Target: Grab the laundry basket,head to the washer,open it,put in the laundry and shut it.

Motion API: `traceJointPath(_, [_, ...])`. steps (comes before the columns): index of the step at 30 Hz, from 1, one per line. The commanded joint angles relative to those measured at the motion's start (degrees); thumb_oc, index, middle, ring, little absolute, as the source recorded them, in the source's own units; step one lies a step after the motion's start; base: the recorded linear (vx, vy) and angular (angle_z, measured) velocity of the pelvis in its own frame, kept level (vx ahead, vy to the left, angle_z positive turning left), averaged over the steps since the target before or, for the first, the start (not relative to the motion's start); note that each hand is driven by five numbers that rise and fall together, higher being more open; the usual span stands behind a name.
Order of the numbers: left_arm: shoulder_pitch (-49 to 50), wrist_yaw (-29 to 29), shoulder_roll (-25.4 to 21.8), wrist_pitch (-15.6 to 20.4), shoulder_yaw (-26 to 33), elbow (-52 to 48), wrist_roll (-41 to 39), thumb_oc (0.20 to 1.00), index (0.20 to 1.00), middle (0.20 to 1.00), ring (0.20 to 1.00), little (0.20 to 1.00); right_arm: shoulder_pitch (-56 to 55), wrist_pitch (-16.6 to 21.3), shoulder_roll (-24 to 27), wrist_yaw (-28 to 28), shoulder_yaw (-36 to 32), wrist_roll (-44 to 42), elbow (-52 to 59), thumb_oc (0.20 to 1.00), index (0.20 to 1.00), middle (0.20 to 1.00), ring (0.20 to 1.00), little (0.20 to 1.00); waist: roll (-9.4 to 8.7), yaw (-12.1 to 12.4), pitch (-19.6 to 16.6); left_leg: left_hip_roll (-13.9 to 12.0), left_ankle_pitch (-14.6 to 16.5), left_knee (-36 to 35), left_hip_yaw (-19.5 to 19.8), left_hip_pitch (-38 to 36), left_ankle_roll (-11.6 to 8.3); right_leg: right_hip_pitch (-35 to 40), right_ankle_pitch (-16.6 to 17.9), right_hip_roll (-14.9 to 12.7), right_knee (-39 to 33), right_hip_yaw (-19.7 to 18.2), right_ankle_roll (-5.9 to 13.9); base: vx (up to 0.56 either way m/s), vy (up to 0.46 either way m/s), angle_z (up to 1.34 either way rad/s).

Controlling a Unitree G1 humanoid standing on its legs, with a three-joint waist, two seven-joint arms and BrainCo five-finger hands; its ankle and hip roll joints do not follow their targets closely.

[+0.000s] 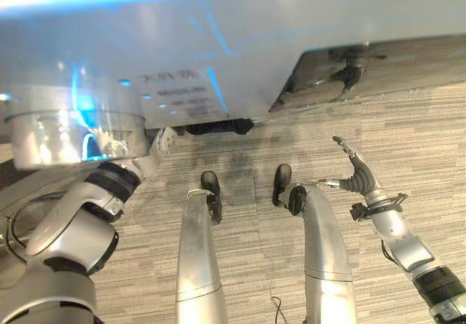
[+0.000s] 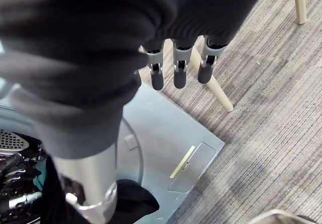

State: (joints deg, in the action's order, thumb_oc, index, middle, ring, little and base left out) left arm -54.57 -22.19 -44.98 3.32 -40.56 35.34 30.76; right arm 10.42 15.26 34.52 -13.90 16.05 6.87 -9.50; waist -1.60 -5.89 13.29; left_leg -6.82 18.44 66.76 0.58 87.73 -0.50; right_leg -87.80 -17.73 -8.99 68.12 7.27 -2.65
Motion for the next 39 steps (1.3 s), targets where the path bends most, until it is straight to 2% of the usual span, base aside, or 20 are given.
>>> traceJointPath(1, [1.26,0.27,0.72,-2.88,3.39,4.11,4.94,1.0,1.0,1.0,1.0,1.0,-1.3,2.15,1.29,-1.08,-1.62,0.99,4.82,1.0,1.0,1.0,1.0,1.0,1.45,-0.02,-0.84,1.71,3.49,1.17,0.99,-1.02,5.37,6.31,1.4,2.53,-7.44,-0.7,3.24,0.0,0.0,0.0])
traceJointPath(6, [3.38,0.44,4.1,-6.32,3.68,9.74,10.38,1.0,1.0,1.0,1.0,1.0,-1.51,2.46,1.45,-0.76,-1.54,0.51,5.14,1.0,1.0,1.0,1.0,1.0,0.96,-0.24,-0.06,1.79,3.3,0.72,0.91,-1.09,5.37,6.21,1.7,2.49,-7.72,-0.97,3.32,0.0,0.003,0.01])
traceJointPath(9, [1.79,1.82,5.1,-8.26,0.99,13.52,15.37,1.0,1.0,1.0,1.0,1.0,-1.09,2.96,2.38,-0.53,-1.38,-0.26,5.88,1.0,1.0,1.0,1.0,1.0,0.68,-0.57,0.7,1.81,3.33,0.88,0.86,-0.54,5.43,5.81,1.87,2.55,-7.66,-1.3,3.37,0.0,0.0,0.0])
traceJointPath(14, [-2.34,3.07,6.72,-8.75,-4.48,17.46,20.17,1.0,1.0,1.0,1.0,1.0,-0.42,4.38,4.43,0.25,-1.3,-2.47,9.05,1.0,1.0,1.0,1.0,1.0,0.27,-1.32,2.21,1.76,3.17,2.36,1.05,1.58,5.44,3.62,2.25,2.78,-6.51,-1.89,3.28,0.0,0.002,-0.01])
traceJointPath(15, [-3.66,3.21,7.38,-8.64,-5.73,18.52,20.58,0.335,0.335,0.335,0.335,0.335,-0.25,4.65,4.95,0.35,-1.24,-2.83,9.78,1.0,1.0,1.0,1.0,1.0,0.2,-1.57,2.48,1.78,3.19,2.89,1.11,2.14,5.45,3.06,2.43,2.86,-6.07,-2.04,3.29,-0.01,0.008,-0.04])
traceJointPath(16, [-4.84,3.5,7.88,-8.44,-6.8,19.6,20.64,0.2,0.2,0.2,0.2,0.2,-0.02,4.89,5.48,0.4,-1.29,-3.3,10.55,1.0,1.0,1.0,1.0,1.0,-0.02,-1.78,2.95,1.71,3.25,3.1,1.09,2.17,5.44,2.94,2.53,2.9,-5.72,-2.31,3.24,0.0,-0.003,-0.05])
traceJointPath(21, [-9.86,2.47,9.32,-7.71,-7.22,19.69,15.87,0.2,0.2,0.2,0.2,0.2,-0.61,5.44,6.37,0.95,-2.08,-5.49,13.43,1.0,1.0,1.0,1.0,1.0,-0.89,-2.41,4.72,1.56,3.29,4.04,1.01,2.22,5.4,2.38,2.93,3.01,-4.59,-2.89,3.11,-0.01,-0.015,-0.05])
traceJointPath(24, [-13.74,-0.6,10.97,-6.31,-5.37,14.83,8.16,0.2,0.2,0.2,0.2,0.2,-1.07,5.23,5.89,0.2,-2.03,-5.94,13.74,1.0,1.0,1.0,1.0,1.0,-1.26,-2.5,5.88,1.72,3.12,4.38,1.02,2.23,5.44,2.14,3.46,3.04,-4.26,-2.85,3.2,-0.02,-0.029,-0.05])
traceJointPath(25, [-14.96,-2.05,11.8,-5.41,-3.81,12.44,3.45,0.2,0.2,0.2,0.2,0.2,-0.49,4.87,5.41,-0.24,-1.33,-5.76,13.48,1.0,1.0,1.0,1.0,1.0,-1.39,-2.4,6.38,1.87,3.05,4.69,0.99,2.23,5.44,2.08,3.59,3.2,-4.08,-2.76,3.17,0.0,0.0,0.0])
traceJointPath(26, [-14.96,-2.05,11.77,-5.4,-3.8,12.44,3.43,0.2,0.2,0.2,0.2,0.2,-0.45,4.87,5.41,-0.25,-1.3,-5.75,13.46,1.0,1.0,1.0,1.0,1.0,-1.38,-2.42,6.4,1.87,3.05,4.7,1.0,2.23,5.43,2.08,3.59,3.2,-4.07,-2.75,3.17,0.0,0.0,0.0])
traceJointPath(27, [-15.55,-2.6,12.41,-4.68,-2.36,11.51,0.09,0.2,0.2,0.2,0.2,0.2,-0.27,4.61,5.3,-0.4,-1.16,-5.55,13.41,1.0,1.0,1.0,1.0,1.0,-1.48,-2.36,6.4,1.93,2.99,4.78,0.91,2.23,5.43,1.99,3.79,3.26,-4.1,-2.71,3.11,0.0,0.0,0.0])
traceJointPath(29, [-15.58,-2.58,12.32,-4.65,-2.3,11.46,-0.14,0.2,0.2,0.2,0.2,0.2,-0.16,4.58,5.39,-0.44,-1.1,-5.53,13.39,1.0,1.0,1.0,1.0,1.0,-1.41,-2.4,6.46,1.9,2.99,4.79,0.9,2.23,5.44,1.99,3.82,3.29,-4.11,-2.72,3.12,0.0,0.0,0.0])
traceJointPath(30, [-16.13,-3.06,12.69,-3.91,-1.45,10.78,-2.82,0.2,0.2,0.2,0.2,0.2,-0.01,4.24,5.27,-0.52,-0.95,-5.47,13.28,1.0,1.0,1.0,1.0,1.0,-1.39,-2.37,6.49,1.94,2.93,4.84,0.89,2.23,5.4,1.85,3.89,3.3,-4.07,-2.67,3.12,0.0,0.0,0.0])
traceJointPath(34, [-16.15,-3.06,12.67,-3.9,-1.45,10.79,-2.84,0.2,0.2,0.2,0.2,0.2,0.01,4.23,5.27,-0.52,-0.94,-5.47,13.28,1.0,1.0,1.0,1.0,1.0,-1.38,-2.38,6.5,1.94,2.93,4.84,0.89,2.23,5.4,1.85,3.89,3.3,-4.07,-2.67,3.12,0.0,-0.003,-0.02])
traceJointPath(35, [-16.81,-3.83,13.5,-1.33,1.54,8.34,-11.51,0.2,0.2,0.2,0.2,0.2,0.13,3.55,4.97,-0.57,-0.82,-4.94,13.12,1.0,1.0,1.0,1.0,1.0,-1.37,-2.21,6.37,2.1,2.79,4.94,0.81,2.23,5.35,1.66,4.1,3.26,-4.09,-2.58,3.07,-0.04,-0.021,-0.02])
traceJointPath(36, [-17.75,-3.3,13.78,2.64,4.86,4.06,-24.93,0.2,0.2,0.2,0.2,0.2,0.37,2.51,5.11,-0.64,-0.46,-4.72,12.57,1.0,1.0,1.0,1.0,1.0,-0.81,-2.31,6.1,2.31,2.45,4.29,0.54,2.23,5.24,1.62,4.32,3.05,-4.53,-2.31,2.99,-0.04,-0.021,-0.02])
traceJointPath(39, [-17.74,-3.27,13.71,2.63,4.9,4.04,-24.96,0.2,0.2,0.2,0.2,0.2,0.45,2.51,5.12,-0.64,-0.4,-4.72,12.56,1.0,1.0,1.0,1.0,1.0,-0.78,-2.41,6.11,2.36,2.36,4.21,0.56,2.23,5.24,1.64,4.36,3.0,-4.59,-2.28,2.99,-0.01,-0.003,-0.05])
